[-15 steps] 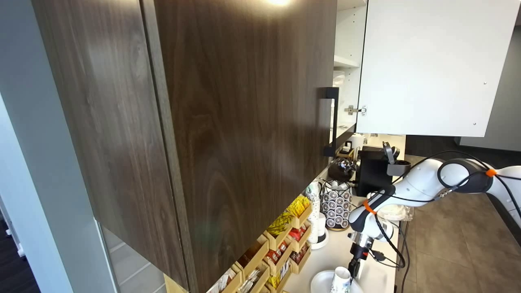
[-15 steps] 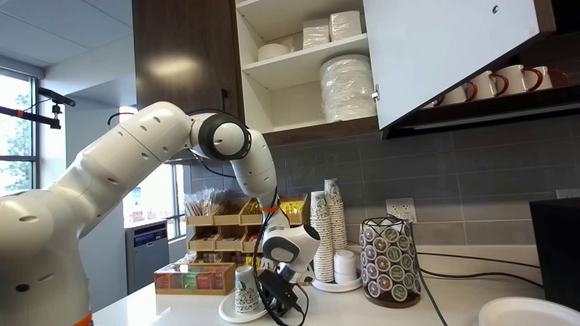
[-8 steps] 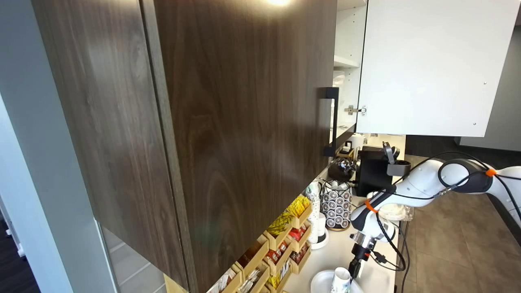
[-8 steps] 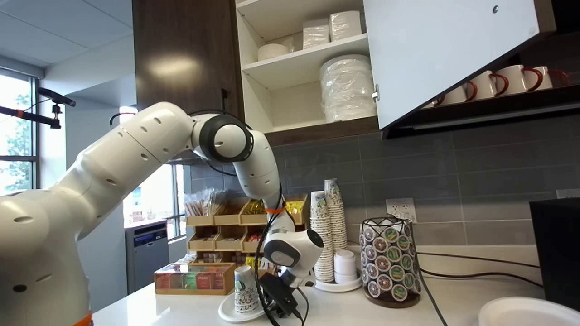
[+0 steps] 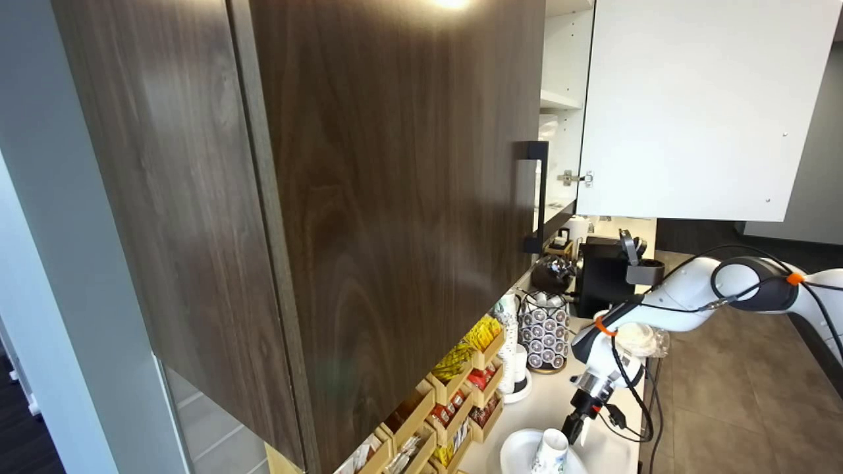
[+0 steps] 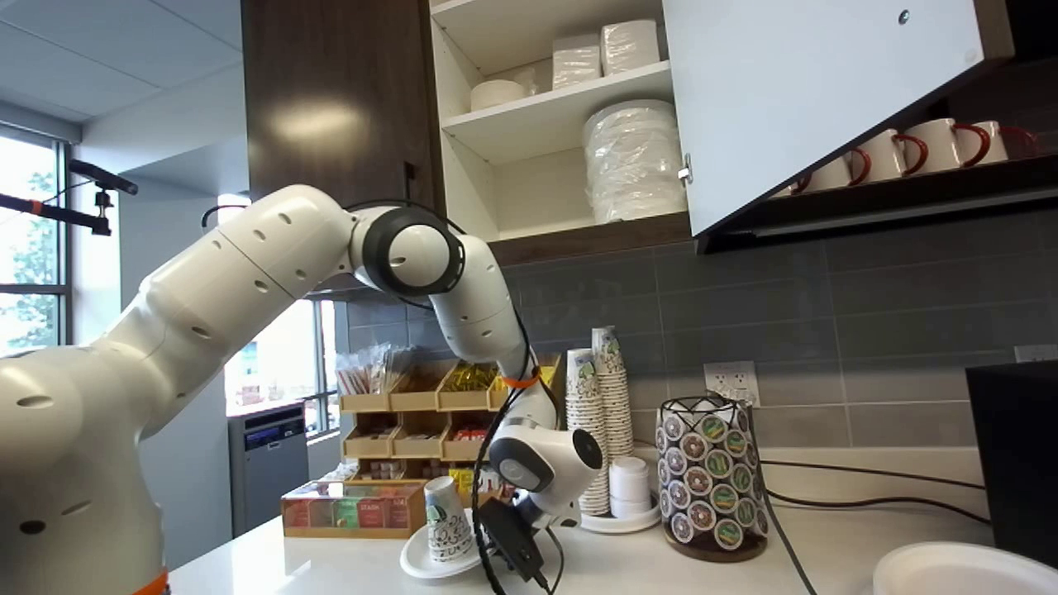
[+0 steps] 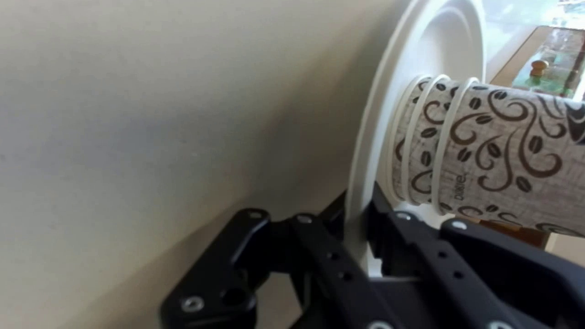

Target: Stack all the upside down white cups on the kitchen counter together and put them on the white plate, pick up the white plate and put it in the bottom shelf of the open cabinet

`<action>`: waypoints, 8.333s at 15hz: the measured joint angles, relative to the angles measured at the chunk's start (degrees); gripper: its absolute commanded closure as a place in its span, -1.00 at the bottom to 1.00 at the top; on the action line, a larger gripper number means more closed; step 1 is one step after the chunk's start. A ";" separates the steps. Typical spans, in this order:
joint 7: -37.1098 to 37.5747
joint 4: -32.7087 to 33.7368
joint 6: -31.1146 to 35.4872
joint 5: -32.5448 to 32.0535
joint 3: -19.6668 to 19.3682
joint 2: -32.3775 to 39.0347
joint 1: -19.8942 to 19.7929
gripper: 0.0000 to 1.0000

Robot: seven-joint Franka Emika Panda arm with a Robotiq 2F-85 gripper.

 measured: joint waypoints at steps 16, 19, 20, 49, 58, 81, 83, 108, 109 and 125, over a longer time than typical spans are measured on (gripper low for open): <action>-1.98 -6.90 -17.55 10.94 -14.74 -13.75 4.15 0.80; -0.25 -11.25 -20.92 10.93 -18.15 -19.56 5.12 0.82; 0.57 -12.50 -21.88 10.89 -19.15 -21.30 5.55 0.82; 12.78 -19.50 -27.21 3.56 -28.38 -41.69 9.31 0.85; 23.54 -18.74 -38.90 -0.54 -30.56 -51.65 9.31 0.85; 34.12 -10.21 -44.37 -0.29 -32.29 -57.83 9.32 0.86; 34.66 -9.86 -44.45 -0.30 -32.31 -57.99 9.32 0.86; 44.29 3.89 -47.53 -1.60 -33.38 -58.66 9.75 0.89; 44.28 3.89 -47.53 -1.60 -33.38 -58.62 9.75 0.89; 49.18 13.86 -47.54 2.03 -33.27 -57.06 11.38 0.89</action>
